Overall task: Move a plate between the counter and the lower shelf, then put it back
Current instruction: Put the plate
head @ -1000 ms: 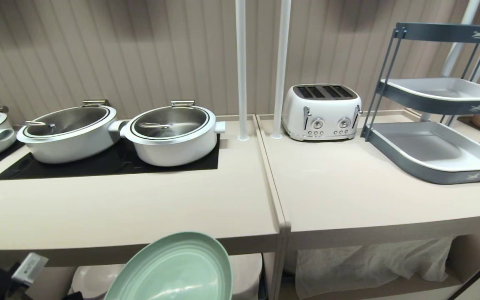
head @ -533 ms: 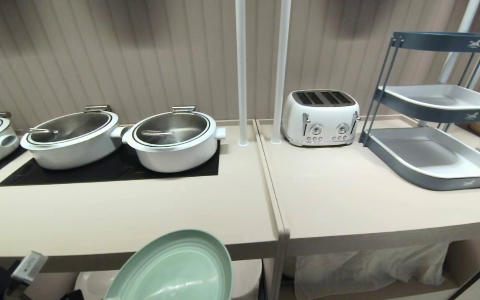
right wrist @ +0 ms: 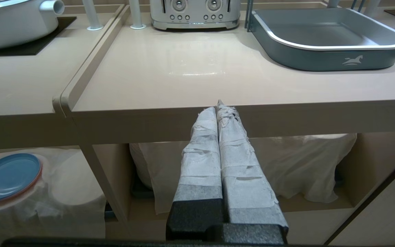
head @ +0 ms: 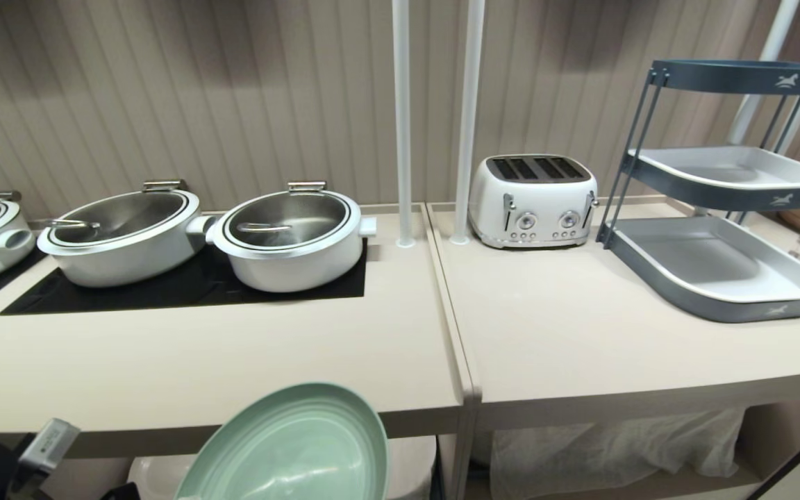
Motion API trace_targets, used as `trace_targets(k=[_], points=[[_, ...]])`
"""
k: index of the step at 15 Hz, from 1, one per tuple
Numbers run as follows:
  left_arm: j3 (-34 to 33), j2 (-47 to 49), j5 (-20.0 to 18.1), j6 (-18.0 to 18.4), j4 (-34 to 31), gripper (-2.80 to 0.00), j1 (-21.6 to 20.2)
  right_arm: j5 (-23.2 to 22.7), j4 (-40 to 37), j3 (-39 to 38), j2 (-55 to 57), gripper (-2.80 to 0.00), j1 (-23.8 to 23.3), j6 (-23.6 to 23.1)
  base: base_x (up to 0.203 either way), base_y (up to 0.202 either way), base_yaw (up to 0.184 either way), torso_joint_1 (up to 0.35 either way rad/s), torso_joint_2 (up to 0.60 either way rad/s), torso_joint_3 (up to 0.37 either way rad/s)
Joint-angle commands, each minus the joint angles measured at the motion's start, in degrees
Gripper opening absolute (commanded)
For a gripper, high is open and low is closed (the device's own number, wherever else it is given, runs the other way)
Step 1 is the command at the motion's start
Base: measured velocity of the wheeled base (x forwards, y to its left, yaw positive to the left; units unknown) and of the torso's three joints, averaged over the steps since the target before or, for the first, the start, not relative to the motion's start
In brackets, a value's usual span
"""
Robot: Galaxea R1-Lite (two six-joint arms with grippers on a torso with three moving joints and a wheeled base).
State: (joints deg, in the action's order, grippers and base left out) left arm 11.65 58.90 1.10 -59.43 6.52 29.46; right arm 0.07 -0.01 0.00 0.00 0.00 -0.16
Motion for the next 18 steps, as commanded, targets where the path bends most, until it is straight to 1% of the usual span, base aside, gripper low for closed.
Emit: trace_targets(k=[1, 18], points=[[0.04, 0.32, -0.04, -0.34, 0.07, -2.80, -0.02, 0.01, -0.08, 0.00, 0.00, -2.80, 0.00, 0.07, 0.000, 0.000, 0.000, 0.000, 0.00, 0.000], [0.77, 1.51, -0.57, -0.54, 0.16, -2.80, -0.02, 0.01, 0.01, 0.00, 0.00, -2.80, -0.03, 0.07, 0.000, 0.000, 0.000, 0.000, 0.00, 0.000]])
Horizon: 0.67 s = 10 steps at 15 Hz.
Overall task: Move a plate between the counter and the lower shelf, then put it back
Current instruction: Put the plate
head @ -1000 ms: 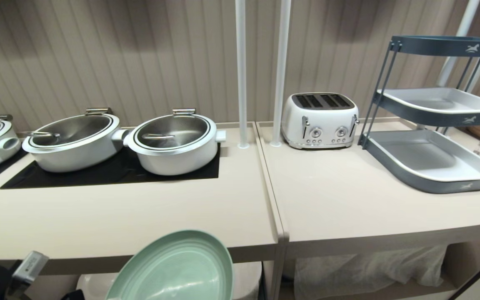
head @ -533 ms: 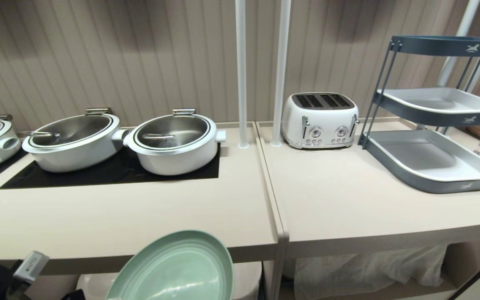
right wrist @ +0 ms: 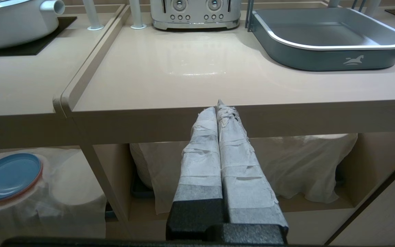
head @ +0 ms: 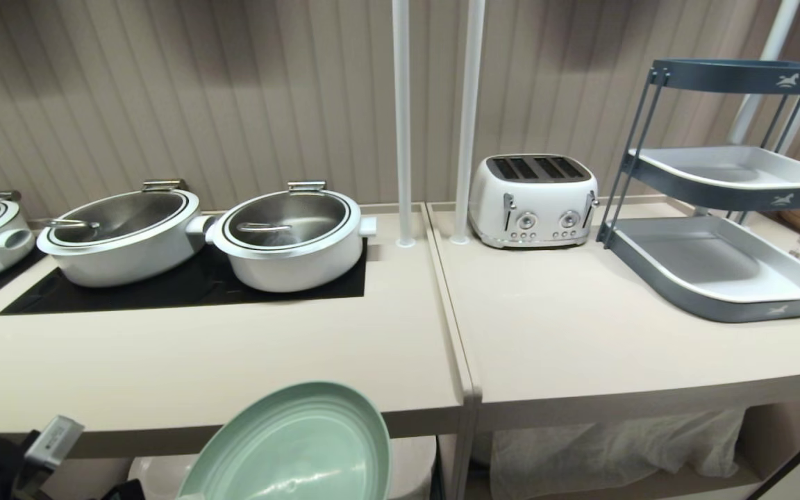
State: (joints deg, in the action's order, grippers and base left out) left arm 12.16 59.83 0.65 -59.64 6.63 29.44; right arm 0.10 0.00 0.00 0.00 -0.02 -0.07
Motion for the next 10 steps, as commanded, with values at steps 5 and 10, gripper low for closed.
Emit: trace_targets(k=[5, 10], points=[[1.73, 1.25, -0.65, -0.50, 0.05, -2.80, -0.95, -0.01, -0.01, 0.00, 0.00, -2.80, 0.02, -0.01, 0.000, 0.000, 0.000, 0.000, 0.00, 0.000], [1.53, 0.93, -0.74, -0.48, 0.05, -2.80, -1.49, -0.01, 0.00, 0.00, 0.00, -2.80, 0.02, -0.01, 0.000, 0.000, 0.000, 0.000, 0.00, 0.000]])
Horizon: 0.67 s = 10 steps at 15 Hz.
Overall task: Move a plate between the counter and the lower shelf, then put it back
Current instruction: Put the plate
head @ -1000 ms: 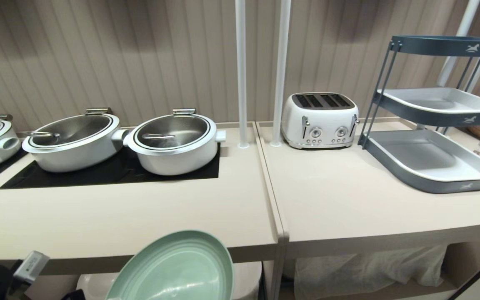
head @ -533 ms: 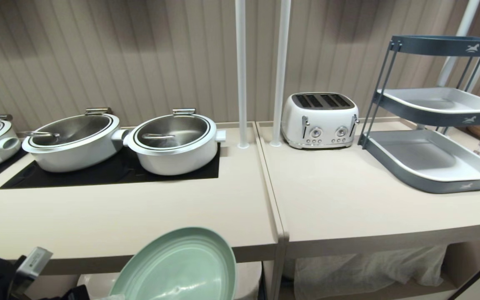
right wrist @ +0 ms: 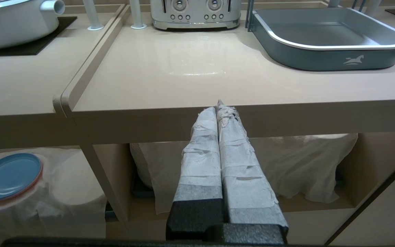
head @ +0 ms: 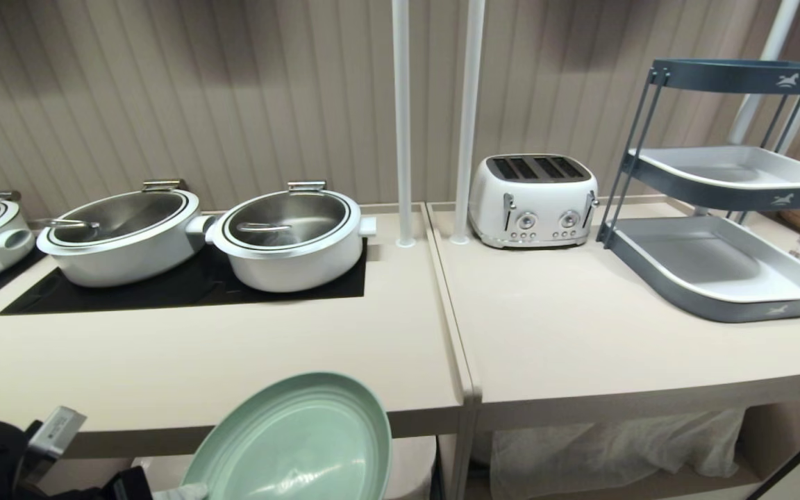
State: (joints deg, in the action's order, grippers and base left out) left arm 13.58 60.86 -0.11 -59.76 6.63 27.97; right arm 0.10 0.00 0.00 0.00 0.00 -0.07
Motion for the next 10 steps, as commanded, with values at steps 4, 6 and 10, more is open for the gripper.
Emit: trace_targets(k=[4, 6, 10], points=[[-0.84, -0.30, 0.02, -0.18, 0.05, -2.80, -0.02, -0.01, 0.00, 0.00, 0.00, -2.80, 0.00, -0.01, 0.000, 0.000, 0.000, 0.000, 0.00, 0.000], [-0.58, -0.04, 0.02, -0.27, 0.05, -2.80, 0.07, -0.01, 0.00, 0.00, 0.00, -2.80, 0.00, -0.01, 0.000, 0.000, 0.000, 0.000, 0.00, 0.000], [-0.84, -0.04, -0.07, -0.80, 0.05, -2.80, -0.11, -0.01, 0.00, 0.00, 0.00, -2.80, 0.00, -0.01, 0.000, 0.000, 0.000, 0.000, 0.00, 0.000]])
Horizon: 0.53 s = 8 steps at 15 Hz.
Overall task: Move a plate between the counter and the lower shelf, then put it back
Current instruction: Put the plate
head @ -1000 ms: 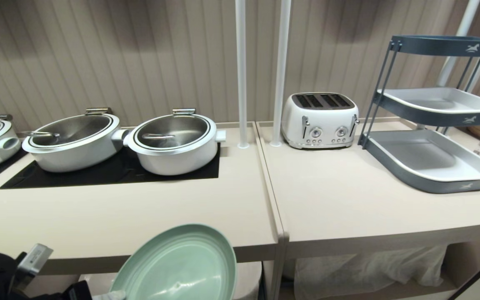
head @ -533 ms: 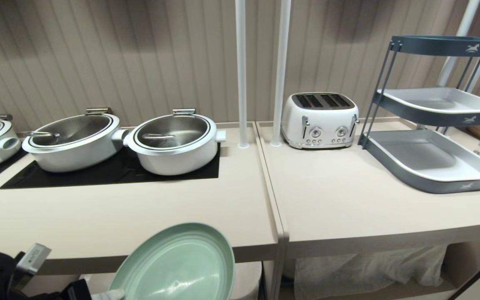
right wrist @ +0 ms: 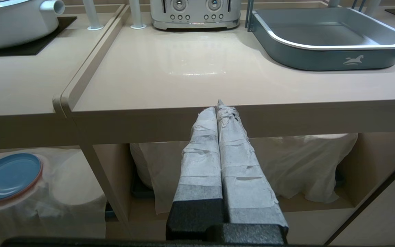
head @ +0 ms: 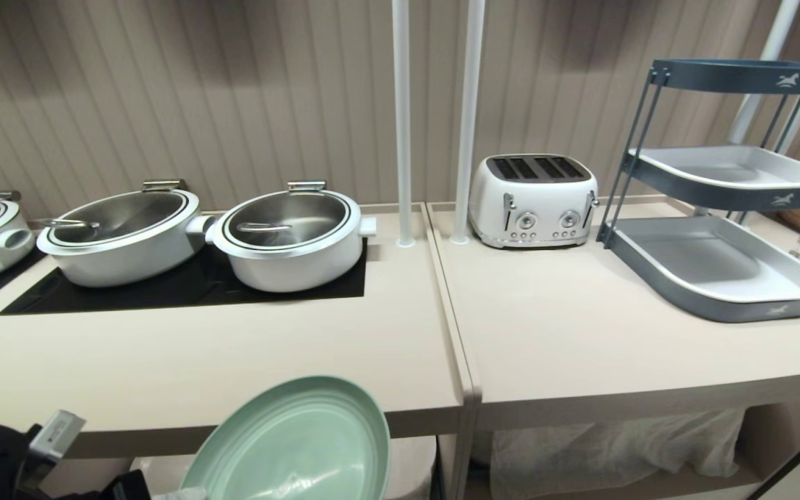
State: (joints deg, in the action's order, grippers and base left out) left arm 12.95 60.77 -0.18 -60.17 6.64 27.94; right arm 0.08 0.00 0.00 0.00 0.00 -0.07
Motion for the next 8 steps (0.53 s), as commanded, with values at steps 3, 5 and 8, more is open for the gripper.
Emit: trace_targets(k=[3, 5, 8], points=[[-0.21, 0.05, -0.02, -1.38, 0.04, -2.80, -0.43, 0.01, 0.00, 0.00, 0.00, -2.80, 0.00, -0.01, 0.000, 0.000, 0.000, 0.000, 0.00, 0.000], [-0.21, 0.14, -0.08, -1.53, 0.04, -2.80, -0.43, 0.01, 0.00, 0.00, 0.00, -2.80, 0.00, -0.01, 0.000, 0.000, 0.000, 0.000, 0.00, 0.000], [-0.12, 0.23, -0.43, -1.53, 0.04, -2.80, -0.51, 0.01, 0.00, 0.00, 0.00, -2.80, 0.00, -0.01, 0.000, 0.000, 0.000, 0.009, 0.00, -0.002]])
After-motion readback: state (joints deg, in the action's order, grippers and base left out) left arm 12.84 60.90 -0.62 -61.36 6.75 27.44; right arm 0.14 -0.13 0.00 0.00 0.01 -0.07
